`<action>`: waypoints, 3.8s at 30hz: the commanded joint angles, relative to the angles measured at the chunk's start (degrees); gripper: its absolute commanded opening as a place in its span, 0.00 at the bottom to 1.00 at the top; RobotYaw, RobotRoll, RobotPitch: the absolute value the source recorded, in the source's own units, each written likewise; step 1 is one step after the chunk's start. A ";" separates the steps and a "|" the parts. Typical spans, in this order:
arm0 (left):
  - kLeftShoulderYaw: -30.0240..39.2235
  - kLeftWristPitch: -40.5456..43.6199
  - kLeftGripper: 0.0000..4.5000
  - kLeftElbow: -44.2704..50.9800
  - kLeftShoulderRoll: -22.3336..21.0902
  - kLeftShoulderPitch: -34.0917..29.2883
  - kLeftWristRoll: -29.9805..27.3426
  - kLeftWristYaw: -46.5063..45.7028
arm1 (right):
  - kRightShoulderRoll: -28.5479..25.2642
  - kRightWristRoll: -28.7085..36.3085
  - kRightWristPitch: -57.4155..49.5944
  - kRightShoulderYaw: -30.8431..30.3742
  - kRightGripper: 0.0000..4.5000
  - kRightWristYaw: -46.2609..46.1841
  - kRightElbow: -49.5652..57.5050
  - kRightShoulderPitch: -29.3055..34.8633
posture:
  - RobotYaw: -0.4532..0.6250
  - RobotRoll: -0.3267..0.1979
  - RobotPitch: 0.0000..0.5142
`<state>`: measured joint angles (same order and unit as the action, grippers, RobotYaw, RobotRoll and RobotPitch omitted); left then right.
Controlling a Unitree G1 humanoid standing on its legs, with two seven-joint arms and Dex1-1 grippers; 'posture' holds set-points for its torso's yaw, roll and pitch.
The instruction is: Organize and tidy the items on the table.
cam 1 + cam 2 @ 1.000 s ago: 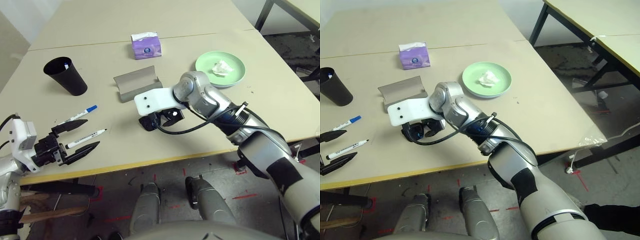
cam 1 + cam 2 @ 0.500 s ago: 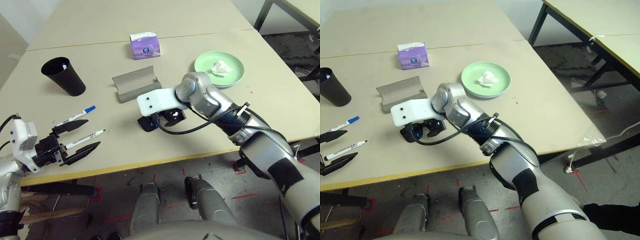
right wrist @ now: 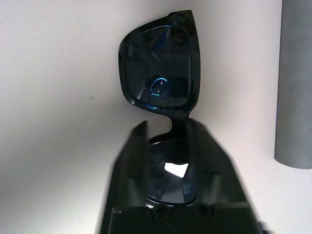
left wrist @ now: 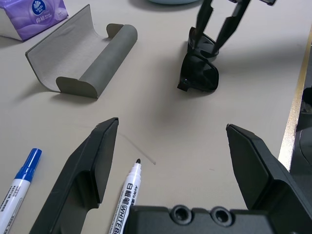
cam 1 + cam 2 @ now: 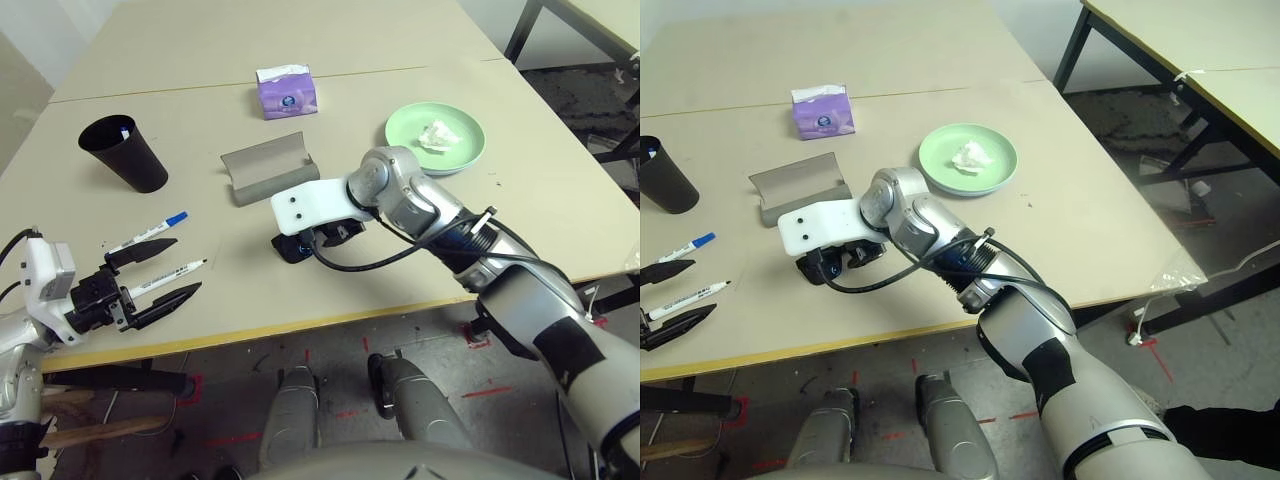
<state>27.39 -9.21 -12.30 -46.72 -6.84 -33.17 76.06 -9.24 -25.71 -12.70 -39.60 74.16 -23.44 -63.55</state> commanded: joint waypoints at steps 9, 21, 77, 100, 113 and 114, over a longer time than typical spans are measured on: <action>0.57 0.55 1.00 0.57 0.33 -0.41 -0.36 -0.36 | 0.54 0.35 0.92 -0.61 0.14 -0.16 -0.58 1.30 | 0.43 0.62 0.34; 0.05 0.55 1.00 -0.24 0.47 0.25 0.04 -0.47 | -0.41 0.39 0.61 -0.36 0.99 1.09 0.22 0.66 | 0.41 0.62 0.34; -0.25 0.10 1.00 -1.47 0.65 0.94 0.50 -0.57 | 2.28 0.82 2.32 -0.66 0.98 -2.47 -8.82 -0.55 | 0.42 0.62 0.34; -0.01 0.10 1.00 0.00 1.03 1.87 -0.03 -2.03 | 0.60 2.04 -1.55 0.05 0.05 1.93 -2.65 0.23 | 0.42 0.62 0.32; 0.69 0.22 1.00 -1.15 1.32 1.42 -0.13 -2.43 | 1.15 3.33 -0.62 3.78 0.03 0.29 -4.95 -10.02 | 0.42 0.62 0.32; 0.78 0.20 1.00 -1.28 1.30 1.49 -0.15 -2.47 | 1.49 3.46 -0.19 4.16 0.03 -0.31 -5.82 -11.04 | 0.42 0.62 0.32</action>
<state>27.34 -9.06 -13.01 -45.62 -4.94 -33.20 73.72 -8.54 -23.05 -13.83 -36.67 74.88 -28.48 -73.23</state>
